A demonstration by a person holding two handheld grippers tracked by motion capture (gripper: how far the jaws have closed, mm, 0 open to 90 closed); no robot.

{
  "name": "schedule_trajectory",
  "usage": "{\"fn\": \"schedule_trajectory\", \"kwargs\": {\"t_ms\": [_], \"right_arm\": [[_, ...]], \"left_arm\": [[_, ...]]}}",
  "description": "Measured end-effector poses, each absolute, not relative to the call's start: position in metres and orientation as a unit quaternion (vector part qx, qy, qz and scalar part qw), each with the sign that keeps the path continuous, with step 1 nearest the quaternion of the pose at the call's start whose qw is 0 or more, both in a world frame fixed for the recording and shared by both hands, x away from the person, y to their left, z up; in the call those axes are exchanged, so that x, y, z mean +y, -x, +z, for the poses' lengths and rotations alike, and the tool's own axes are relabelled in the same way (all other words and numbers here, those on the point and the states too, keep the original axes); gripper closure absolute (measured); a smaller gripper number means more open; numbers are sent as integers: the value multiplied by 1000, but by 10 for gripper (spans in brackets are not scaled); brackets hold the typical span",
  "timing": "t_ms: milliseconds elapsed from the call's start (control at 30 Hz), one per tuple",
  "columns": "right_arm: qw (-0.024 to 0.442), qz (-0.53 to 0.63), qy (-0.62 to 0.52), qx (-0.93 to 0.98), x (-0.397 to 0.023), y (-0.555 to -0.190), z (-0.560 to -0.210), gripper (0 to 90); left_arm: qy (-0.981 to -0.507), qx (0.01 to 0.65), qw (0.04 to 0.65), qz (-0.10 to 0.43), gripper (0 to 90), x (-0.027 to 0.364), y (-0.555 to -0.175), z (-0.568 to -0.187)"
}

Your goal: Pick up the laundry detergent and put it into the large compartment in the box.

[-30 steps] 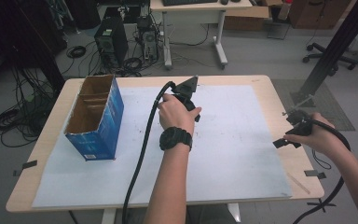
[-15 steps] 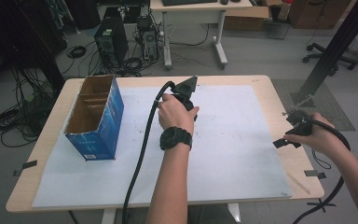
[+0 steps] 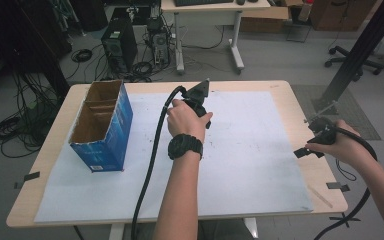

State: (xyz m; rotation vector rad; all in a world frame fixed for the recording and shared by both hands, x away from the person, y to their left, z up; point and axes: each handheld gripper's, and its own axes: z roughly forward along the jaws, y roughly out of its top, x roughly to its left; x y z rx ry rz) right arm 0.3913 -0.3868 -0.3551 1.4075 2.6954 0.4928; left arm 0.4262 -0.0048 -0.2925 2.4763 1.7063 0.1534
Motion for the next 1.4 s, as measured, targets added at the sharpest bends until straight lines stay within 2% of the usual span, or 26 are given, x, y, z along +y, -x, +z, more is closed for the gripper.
{"fn": "schedule_trajectory", "kwargs": {"t_ms": [833,1400], "right_arm": [[34,161,-455,875,-383,-392,-350,209],[38,164,-455,874,-379,-392,-338,209]], "left_arm": [[-833,551,46,31,373,0,-423,-279],[-841,539,49,26,373,3,-423,-253]]}}
